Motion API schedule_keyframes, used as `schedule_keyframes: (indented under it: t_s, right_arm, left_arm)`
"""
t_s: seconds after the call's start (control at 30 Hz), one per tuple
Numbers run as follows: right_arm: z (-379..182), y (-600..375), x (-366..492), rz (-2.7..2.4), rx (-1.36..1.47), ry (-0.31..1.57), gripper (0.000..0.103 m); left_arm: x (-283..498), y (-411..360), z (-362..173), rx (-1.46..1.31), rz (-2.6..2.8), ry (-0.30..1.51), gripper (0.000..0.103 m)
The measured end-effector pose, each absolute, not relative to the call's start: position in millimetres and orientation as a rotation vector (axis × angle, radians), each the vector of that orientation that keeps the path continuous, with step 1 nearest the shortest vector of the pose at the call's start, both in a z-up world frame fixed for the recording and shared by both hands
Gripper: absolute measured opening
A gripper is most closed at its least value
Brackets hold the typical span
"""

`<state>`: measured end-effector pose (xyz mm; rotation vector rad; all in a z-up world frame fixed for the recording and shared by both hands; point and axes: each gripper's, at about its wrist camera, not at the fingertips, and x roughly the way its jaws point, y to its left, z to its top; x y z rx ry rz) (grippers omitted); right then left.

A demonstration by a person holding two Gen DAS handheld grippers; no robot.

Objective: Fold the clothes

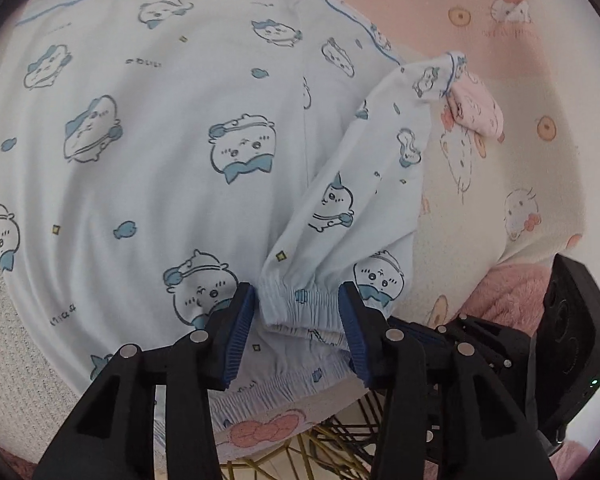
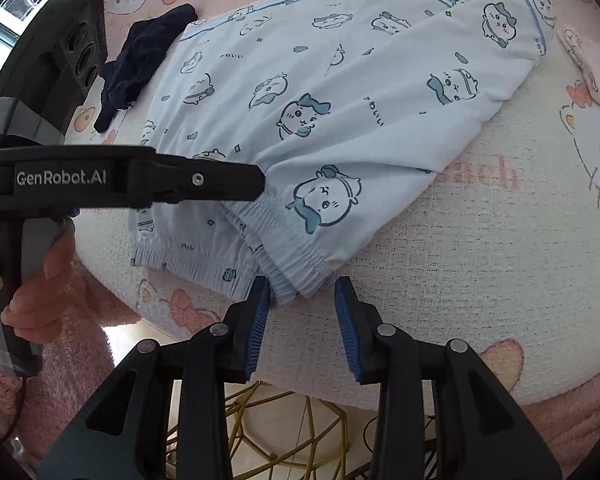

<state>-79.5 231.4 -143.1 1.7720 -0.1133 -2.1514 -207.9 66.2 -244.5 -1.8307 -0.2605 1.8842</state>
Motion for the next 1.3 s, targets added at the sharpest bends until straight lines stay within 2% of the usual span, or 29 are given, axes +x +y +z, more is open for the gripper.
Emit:
schedule_keyframes:
  t_s: [0.03,0.1,0.2,0.37,0.5,0.57,0.63,0.77,0.83,0.93,1.03,1.13,1.23,1.3]
  right_arm:
    - [-142,233,-80,-2.163,1.765,-0.122,0.035]
    - [-141,236,-82,-2.190,1.751,-0.131,0.034]
    - [-138,241,-84,-2.237,1.728,-0.136,0.034]
    - [-133,239,-82,-2.218,1.719,-0.128,0.035]
    - [-115,234,-81,-2.160,1.633,-0.220,0.035]
    - [-107,229,-80,-2.142,1.588,-0.227,0.035]
    - [-110,215,-80,-2.140,1.585,-0.145,0.037]
    - [-144,212,-85,-2.228,1.773,-0.014,0.035]
    - [-143,227,-86,-2.262,1.785,-0.106,0.033]
    - [-136,238,-78,-2.376,1.824,-0.016,0.035]
    - [-136,247,-73,-2.392,1.880,-0.065,0.035]
    - [-131,244,-71,-2.365,1.860,-0.098,0.035]
    - [-127,239,-72,-2.333,1.809,-0.152,0.035]
    - [-127,238,-72,-2.346,1.802,-0.150,0.036]
  left_arm:
    - [-207,69,-245,-1.831,1.893,-0.231,0.034]
    - [-206,67,-241,-1.825,1.924,-0.218,0.013]
    - [-206,58,-228,-1.783,1.953,-0.275,0.011]
    - [-196,42,-190,-1.667,2.024,-0.282,0.010]
    - [-185,21,-174,-1.606,2.037,-0.392,0.010]
    - [-188,23,-180,-1.636,2.014,-0.389,0.010]
    - [-193,29,-189,-1.680,2.008,-0.349,0.010]
    - [-203,43,-207,-1.739,1.971,-0.318,0.010]
    - [-204,47,-213,-1.759,1.949,-0.308,0.012]
    - [-203,54,-222,-1.803,1.912,-0.296,0.015]
    - [-204,61,-230,-1.844,1.919,-0.227,0.015]
    - [-205,62,-230,-1.840,1.892,-0.256,0.015]
    - [-202,63,-225,-1.831,1.889,-0.222,0.024]
    - [-198,53,-224,-1.846,1.914,-0.218,0.026]
